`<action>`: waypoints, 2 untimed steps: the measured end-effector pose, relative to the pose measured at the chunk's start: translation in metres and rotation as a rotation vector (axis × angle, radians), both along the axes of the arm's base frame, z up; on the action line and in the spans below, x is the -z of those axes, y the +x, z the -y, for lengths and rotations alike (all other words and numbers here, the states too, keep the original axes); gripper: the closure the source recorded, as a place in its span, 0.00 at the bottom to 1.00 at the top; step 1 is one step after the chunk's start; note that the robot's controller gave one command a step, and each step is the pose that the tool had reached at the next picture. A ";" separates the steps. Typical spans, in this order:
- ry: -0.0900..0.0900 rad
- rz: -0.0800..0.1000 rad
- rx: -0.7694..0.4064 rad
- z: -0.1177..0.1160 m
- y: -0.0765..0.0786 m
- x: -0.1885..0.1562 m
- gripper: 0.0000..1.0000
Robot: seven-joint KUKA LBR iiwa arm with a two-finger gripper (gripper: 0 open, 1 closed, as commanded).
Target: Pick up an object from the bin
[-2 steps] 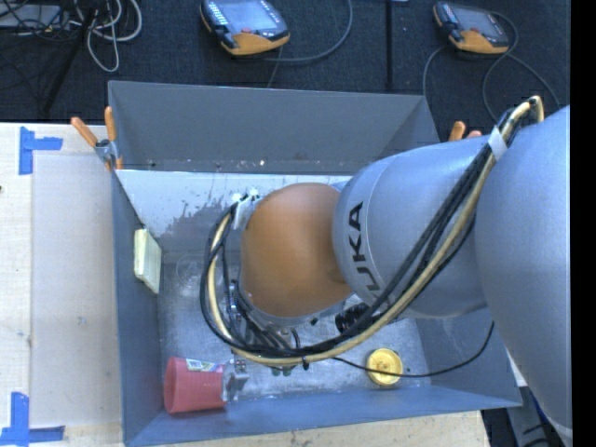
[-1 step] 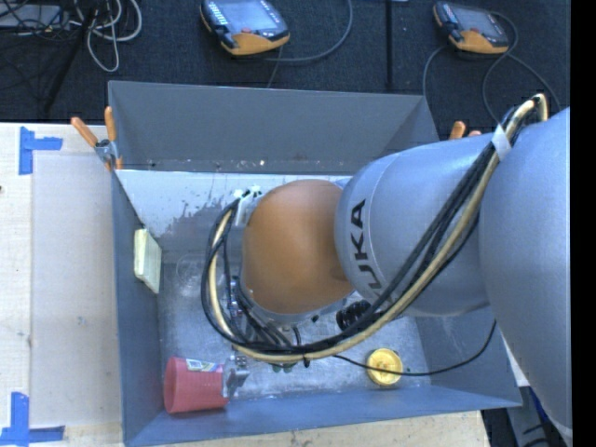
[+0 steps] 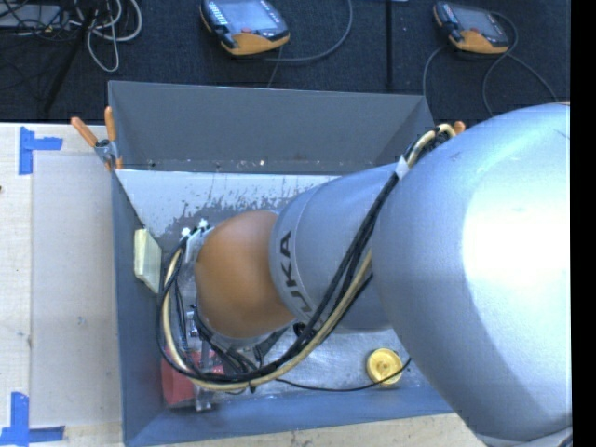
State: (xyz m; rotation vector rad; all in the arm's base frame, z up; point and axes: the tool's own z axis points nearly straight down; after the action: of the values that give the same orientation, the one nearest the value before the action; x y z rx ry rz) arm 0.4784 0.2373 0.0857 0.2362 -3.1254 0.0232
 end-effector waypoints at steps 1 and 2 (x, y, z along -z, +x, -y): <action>0.000 0.000 0.000 0.000 0.000 0.000 1.00; 0.007 0.006 -0.002 0.003 -0.002 -0.002 1.00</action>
Offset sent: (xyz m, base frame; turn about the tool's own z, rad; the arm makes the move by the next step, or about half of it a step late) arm -0.0006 -0.0241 0.0429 -0.3830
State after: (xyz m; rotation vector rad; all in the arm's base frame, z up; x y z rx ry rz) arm 0.4765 0.2347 0.0879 0.2390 -3.1318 0.0133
